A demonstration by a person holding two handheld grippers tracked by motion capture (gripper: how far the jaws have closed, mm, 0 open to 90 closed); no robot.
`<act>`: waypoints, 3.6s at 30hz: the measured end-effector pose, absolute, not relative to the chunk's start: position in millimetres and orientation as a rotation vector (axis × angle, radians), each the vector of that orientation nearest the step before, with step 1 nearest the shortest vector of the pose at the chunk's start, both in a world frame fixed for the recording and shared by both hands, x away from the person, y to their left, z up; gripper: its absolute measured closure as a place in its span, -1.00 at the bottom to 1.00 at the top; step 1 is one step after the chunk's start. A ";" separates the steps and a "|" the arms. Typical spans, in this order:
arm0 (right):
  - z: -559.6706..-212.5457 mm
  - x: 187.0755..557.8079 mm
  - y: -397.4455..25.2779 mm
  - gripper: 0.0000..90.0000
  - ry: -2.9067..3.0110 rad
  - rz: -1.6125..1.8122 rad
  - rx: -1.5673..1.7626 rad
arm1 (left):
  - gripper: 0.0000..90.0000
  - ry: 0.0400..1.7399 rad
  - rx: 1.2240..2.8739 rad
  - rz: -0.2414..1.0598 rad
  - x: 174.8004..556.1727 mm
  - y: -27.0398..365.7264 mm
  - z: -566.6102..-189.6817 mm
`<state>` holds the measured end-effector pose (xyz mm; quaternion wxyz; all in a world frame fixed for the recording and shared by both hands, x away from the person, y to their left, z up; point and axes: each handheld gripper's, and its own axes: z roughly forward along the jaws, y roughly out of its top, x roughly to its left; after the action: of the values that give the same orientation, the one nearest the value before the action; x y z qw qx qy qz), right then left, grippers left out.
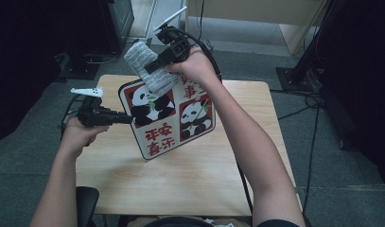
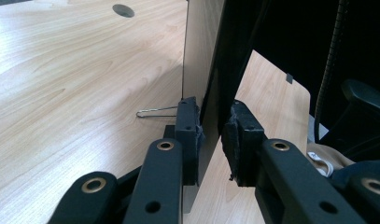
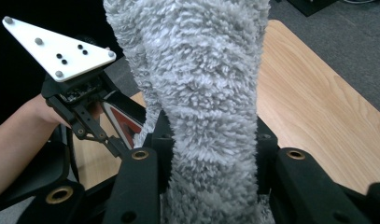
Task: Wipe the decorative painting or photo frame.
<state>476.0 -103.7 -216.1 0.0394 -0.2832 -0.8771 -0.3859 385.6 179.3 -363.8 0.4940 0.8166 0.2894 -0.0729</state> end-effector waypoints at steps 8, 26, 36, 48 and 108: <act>-216.7 477.9 -112.0 0.43 -2.689 -1.189 -0.892 | 0.70 0.704 1.979 -0.177 385.9 179.8 -364.4; -218.4 482.8 -134.5 0.42 -2.660 -1.215 -0.954 | 0.70 0.704 1.982 -0.178 385.6 180.3 -364.5; -219.0 486.8 -146.0 0.42 -2.651 -1.227 -0.988 | 0.70 0.704 1.981 -0.179 385.9 180.7 -364.9; -218.8 490.6 -159.0 0.42 -2.642 -1.225 -1.030 | 0.70 0.704 1.981 -0.179 385.7 180.8 -365.2; -215.2 513.6 -237.4 0.44 -2.621 -1.221 -1.343 | 0.70 0.695 1.980 -0.181 385.9 182.3 -367.7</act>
<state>513.6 -237.4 -215.2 -0.0233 -0.4213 -0.8219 -0.3828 385.9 182.3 -367.7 0.4950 0.8168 0.2868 -0.0747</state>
